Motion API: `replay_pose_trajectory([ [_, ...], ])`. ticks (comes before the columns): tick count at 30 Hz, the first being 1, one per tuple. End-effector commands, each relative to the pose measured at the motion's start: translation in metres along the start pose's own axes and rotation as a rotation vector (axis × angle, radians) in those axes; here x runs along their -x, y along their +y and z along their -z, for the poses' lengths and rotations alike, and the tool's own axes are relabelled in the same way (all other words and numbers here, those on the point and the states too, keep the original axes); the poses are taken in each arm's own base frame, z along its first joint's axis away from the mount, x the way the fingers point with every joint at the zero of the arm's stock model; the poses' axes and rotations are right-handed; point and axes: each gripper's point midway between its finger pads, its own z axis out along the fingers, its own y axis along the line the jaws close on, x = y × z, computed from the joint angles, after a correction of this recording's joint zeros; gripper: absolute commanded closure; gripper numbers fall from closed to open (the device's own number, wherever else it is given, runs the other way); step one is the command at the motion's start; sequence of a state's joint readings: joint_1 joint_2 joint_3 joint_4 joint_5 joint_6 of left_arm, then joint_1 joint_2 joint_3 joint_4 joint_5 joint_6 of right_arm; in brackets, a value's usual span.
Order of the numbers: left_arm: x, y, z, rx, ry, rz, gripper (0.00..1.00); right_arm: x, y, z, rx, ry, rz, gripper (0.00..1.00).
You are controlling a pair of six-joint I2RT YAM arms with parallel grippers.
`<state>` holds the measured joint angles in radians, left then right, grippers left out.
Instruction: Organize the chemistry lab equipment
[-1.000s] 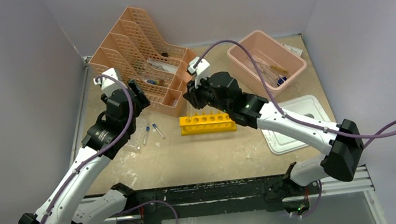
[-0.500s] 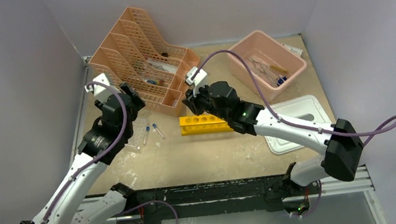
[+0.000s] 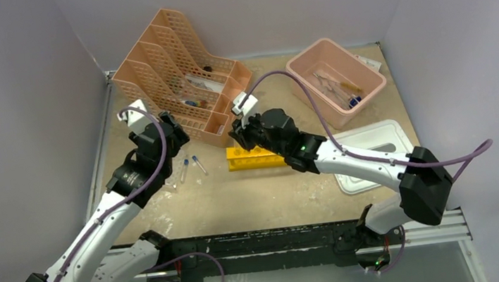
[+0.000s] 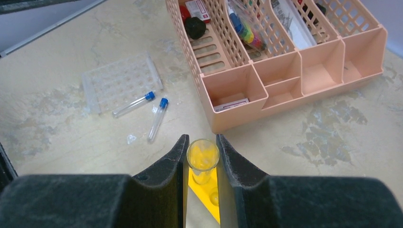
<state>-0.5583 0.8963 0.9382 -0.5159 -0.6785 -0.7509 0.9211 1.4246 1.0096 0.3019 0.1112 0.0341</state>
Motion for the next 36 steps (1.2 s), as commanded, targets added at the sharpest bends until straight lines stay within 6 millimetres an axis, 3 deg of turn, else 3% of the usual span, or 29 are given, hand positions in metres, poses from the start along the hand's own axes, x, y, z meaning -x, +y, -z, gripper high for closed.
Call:
replay_pose_trajectory([
  [1,-0.002,-0.007,-0.003,-0.025,-0.002,0.046,0.39,0.005,0.004,-0.006,0.021,-0.05,0.018,0.89],
  [8,-0.002,0.004,-0.004,0.013,-0.023,0.038,0.39,-0.023,-0.004,-0.017,-0.026,0.007,0.025,0.89],
  [18,-0.013,0.002,-0.01,0.014,0.001,0.035,0.39,-0.045,0.004,-0.021,0.021,-0.017,0.028,0.88],
  [24,-0.021,0.001,-0.014,0.011,0.018,0.039,0.39,-0.06,0.003,-0.019,0.033,-0.002,0.074,0.84],
  [26,-0.026,0.0,-0.017,0.009,0.029,0.04,0.38,-0.061,0.002,-0.017,0.023,0.012,0.063,0.77],
  [29,-0.039,0.003,-0.023,0.028,0.055,0.024,0.32,-0.039,0.002,-0.011,0.007,0.02,-0.015,0.57],
  [33,-0.063,0.007,-0.035,0.068,0.115,-0.014,0.28,0.011,0.01,0.01,0.041,-0.041,-0.09,0.44],
  [36,-0.08,0.009,-0.044,0.091,0.152,-0.025,0.27,0.033,0.015,0.027,0.069,-0.068,-0.142,0.37],
])
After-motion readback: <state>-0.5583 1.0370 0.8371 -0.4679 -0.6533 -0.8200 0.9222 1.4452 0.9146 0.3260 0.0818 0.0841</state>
